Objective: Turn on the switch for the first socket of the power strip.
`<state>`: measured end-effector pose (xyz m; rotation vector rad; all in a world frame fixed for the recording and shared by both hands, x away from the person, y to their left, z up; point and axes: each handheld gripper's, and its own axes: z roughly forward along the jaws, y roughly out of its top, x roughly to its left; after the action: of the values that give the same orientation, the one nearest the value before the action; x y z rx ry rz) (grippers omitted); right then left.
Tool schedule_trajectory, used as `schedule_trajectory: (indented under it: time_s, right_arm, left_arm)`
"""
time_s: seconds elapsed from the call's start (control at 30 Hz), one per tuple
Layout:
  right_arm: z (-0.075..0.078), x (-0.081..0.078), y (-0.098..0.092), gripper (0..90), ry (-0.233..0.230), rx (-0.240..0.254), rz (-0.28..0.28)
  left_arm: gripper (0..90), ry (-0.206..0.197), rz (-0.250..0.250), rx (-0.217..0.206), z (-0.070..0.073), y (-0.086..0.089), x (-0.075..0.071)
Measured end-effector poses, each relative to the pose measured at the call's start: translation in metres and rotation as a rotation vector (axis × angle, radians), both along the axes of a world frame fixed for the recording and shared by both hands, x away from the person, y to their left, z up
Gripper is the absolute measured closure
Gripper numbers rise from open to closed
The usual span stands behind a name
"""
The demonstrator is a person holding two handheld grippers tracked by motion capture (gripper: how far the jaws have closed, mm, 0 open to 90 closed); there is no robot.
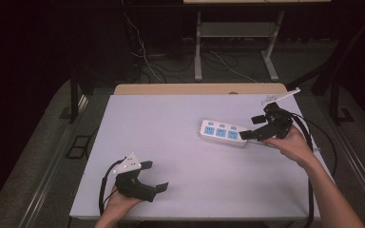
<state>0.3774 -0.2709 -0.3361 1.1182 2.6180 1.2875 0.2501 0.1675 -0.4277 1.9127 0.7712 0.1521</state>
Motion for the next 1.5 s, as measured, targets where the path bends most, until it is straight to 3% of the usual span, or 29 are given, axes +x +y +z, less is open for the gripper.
schedule_trajectory:
  time_s: [0.33,0.67,0.7,0.87,0.9,1.07,1.23,1.5]
  right_arm:
    - [0.005,0.012,0.006,0.4,0.005,-0.009,-0.026]
    - [-0.001,0.024,0.008,0.4,0.021,-0.001,-0.072]
    - [-0.003,0.027,0.008,13.3,0.023,-0.006,-0.075]
    - [-0.007,0.030,0.009,23.6,0.008,-0.036,-0.112]
    - [-0.009,0.032,0.009,31.3,0.009,-0.027,-0.123]
    - [-0.016,0.035,0.007,46.7,0.021,-0.005,-0.124]
    - [-0.024,0.040,0.005,58.6,0.037,0.026,-0.143]
    - [-0.034,0.050,0.006,67.8,0.059,0.065,-0.144]
  left_arm:
    - [0.0,0.000,-0.001,-0.001,0.000,0.000,0.000]
    - [0.0,0.000,-0.002,-0.002,0.000,0.000,0.000]
    - [0.0,0.000,-0.002,0.000,0.000,0.000,0.000]
    - [0.0,0.000,-0.004,-0.002,0.000,0.000,0.000]
    - [0.0,0.000,-0.004,-0.002,0.000,0.000,0.000]
    - [0.0,0.001,-0.006,-0.003,0.000,0.001,0.000]
    - [0.0,0.001,-0.005,-0.003,0.000,0.001,0.001]
    - [0.0,0.001,-0.004,-0.004,0.000,0.001,0.001]
